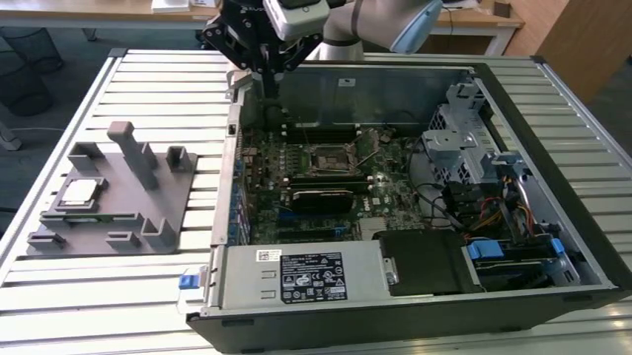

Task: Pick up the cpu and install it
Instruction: 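Reach for the cpu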

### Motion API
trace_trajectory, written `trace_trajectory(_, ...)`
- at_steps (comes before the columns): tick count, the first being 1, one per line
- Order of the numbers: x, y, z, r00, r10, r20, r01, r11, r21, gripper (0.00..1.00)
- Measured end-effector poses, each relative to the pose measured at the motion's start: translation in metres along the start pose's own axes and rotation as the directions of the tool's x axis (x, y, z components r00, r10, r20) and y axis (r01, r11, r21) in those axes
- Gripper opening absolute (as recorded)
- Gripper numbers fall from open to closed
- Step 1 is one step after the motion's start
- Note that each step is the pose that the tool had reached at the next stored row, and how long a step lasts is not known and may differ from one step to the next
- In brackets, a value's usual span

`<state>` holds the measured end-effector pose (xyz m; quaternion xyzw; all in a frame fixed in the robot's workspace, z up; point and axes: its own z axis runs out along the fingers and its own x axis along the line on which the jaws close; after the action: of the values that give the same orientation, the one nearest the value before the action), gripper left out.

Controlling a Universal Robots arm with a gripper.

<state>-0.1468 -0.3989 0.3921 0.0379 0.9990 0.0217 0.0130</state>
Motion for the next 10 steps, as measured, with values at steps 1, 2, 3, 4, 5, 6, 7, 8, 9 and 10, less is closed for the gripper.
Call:
trace_trajectory(1,0.0007,-0.0001,0.0,1.0,0.0,0.0,0.0,1.0,0.0,0.11)
trace_trajectory(2,0.0015,-0.0001,0.0,1.0,0.0,0.0,0.0,1.0,0.0,0.11)
trace_trajectory(3,0.0023,-0.0002,0.0,1.0,0.0,0.0,0.0,1.0,0.0,0.11)
trace_trajectory(4,0.0029,-0.0002,0.0,1.0,0.0,0.0,0.0,1.0,0.0,0.11)
trace_trajectory(5,0.0033,-0.0002,0.0,1.0,0.0,0.0,0.0,1.0,0.0,0.11)
trace_trajectory(6,0.0038,-0.0003,0.0,1.0,0.0,0.0,0.0,1.0,0.0,0.11)
trace_trajectory(7,0.0044,-0.0003,0.0001,1.0,0.0,0.0,0.0,1.0,-0.0001,0.11)
trace_trajectory(8,0.0049,-0.0004,0.0001,1.0,0.0,0.0,0.0,1.0,0.0,0.11)
trace_trajectory(9,0.0054,-0.0004,0.0001,1.0,0.0,0.0,0.0,1.0,0.0,0.11)
trace_trajectory(10,0.0059,-0.0005,0.0001,1.0,0.0,0.0,0.0,1.0,0.0,0.11)
